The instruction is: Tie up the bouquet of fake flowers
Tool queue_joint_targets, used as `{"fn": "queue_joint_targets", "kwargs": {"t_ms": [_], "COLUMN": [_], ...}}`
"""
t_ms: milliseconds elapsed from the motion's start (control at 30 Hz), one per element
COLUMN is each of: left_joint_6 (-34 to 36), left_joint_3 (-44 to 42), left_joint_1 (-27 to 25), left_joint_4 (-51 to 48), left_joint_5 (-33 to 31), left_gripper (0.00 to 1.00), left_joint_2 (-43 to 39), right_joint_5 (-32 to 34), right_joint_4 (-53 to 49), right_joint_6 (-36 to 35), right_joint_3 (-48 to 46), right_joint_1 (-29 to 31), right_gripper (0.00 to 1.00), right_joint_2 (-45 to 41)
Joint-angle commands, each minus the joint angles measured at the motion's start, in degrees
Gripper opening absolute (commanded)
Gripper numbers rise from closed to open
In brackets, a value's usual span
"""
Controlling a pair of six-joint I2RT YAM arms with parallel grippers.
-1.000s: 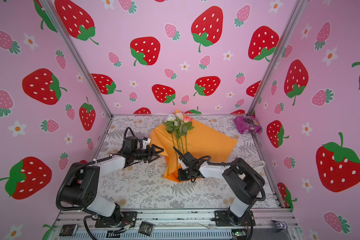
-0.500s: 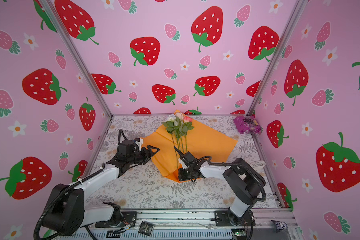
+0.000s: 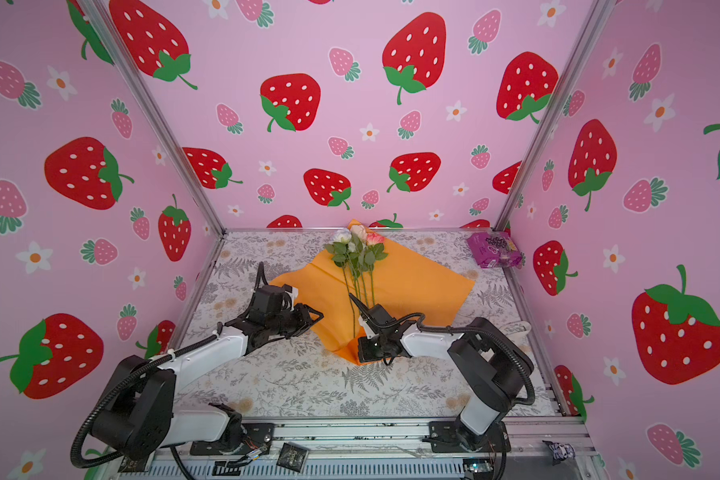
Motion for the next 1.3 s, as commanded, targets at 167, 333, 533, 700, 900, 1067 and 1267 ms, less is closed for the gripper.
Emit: {"fn": "queue_joint_targets", "kwargs": {"t_ms": [167,333,533,700,900,1067,1267], "left_joint_6": [6.54,9.54,9.4,10.52,11.91,12.48,13.65], "left_joint_3": [13.64,20.3,25.24,27.93,30.9,34.83,40.2], "left_joint_1": [-5.53,-8.38,-9.43,-10.04,-11.27,-13.04,-14.75], "left_joint_4": [-7.91,-9.71,-8.34,-9.71,-11.0,-12.16,-14.96], "left_joint_5": [-2.13,-0.63,3.96,4.75,5.75,6.75,7.05], "left_gripper": [0.17,0.15,0.14,0.13,0.13,0.13,0.13], "left_joint_2": [4.52,9.93,16.0,19.31,22.4,26.37,31.12], "right_joint_5": [2.38,1.31,-0.44,-0.65,1.06,2.87,1.66], "right_joint_4": [-2.1,0.73,4.79,6.31,6.83,7.64,12.27], "right_joint_6": [1.43,2.88,4.18,4.62,8.15,9.47,8.36], "right_joint_3": [-2.13,-3.8,-6.47,-8.25,-13.01,-17.37,-21.61], "right_joint_1": [-0.46,-0.83,-1.86,-2.74,-6.19,-8.08,-8.28], "right_gripper": [0.02,0.02,0.03,0.07,0.11,0.17,0.45], "right_joint_2": [-0.5,-1.52,-4.17,-9.01,-17.4,-25.64,-34.44]}}
